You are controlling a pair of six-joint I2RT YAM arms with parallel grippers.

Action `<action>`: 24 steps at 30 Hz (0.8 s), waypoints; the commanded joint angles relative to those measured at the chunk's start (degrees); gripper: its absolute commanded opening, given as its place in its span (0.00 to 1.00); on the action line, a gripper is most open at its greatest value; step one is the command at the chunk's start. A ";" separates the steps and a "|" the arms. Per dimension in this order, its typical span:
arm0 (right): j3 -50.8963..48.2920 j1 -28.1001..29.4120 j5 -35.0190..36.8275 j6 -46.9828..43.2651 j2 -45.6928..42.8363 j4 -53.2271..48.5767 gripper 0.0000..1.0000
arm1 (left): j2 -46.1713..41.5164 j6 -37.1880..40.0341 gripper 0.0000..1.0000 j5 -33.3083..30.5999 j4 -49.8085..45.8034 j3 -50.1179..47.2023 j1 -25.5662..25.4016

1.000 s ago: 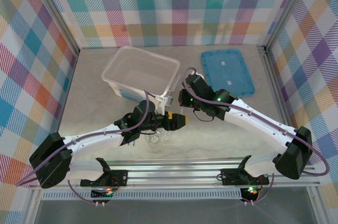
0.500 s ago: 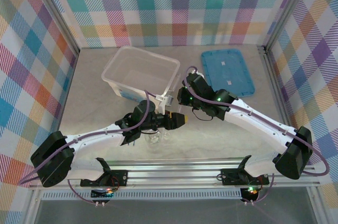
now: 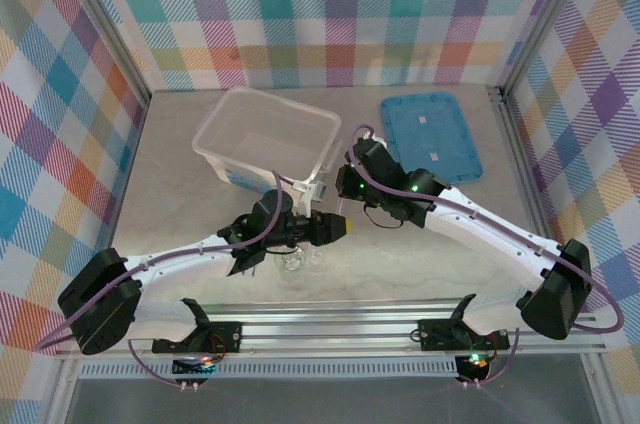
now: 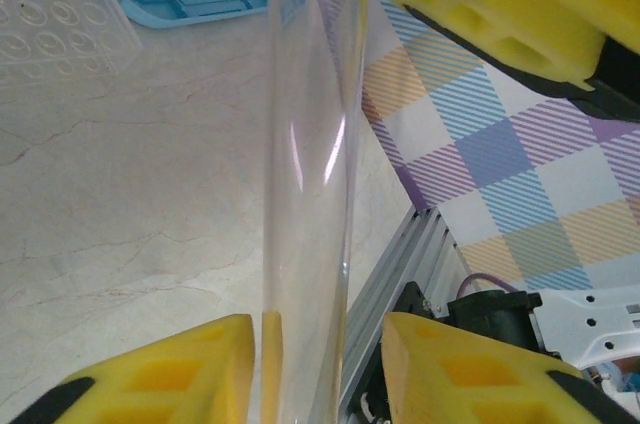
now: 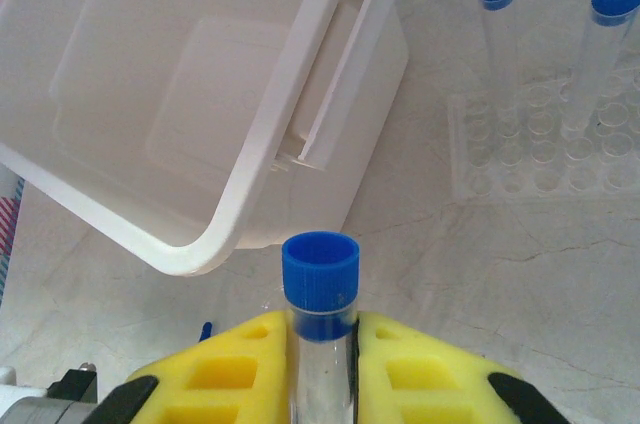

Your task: Organize the chemistry lab equipment

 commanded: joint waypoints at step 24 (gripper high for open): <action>1.90 -0.28 0.96 -1.48 -2.46 -0.80 0.47 | -4.79 8.06 0.02 -2.80 -8.30 0.21 2.45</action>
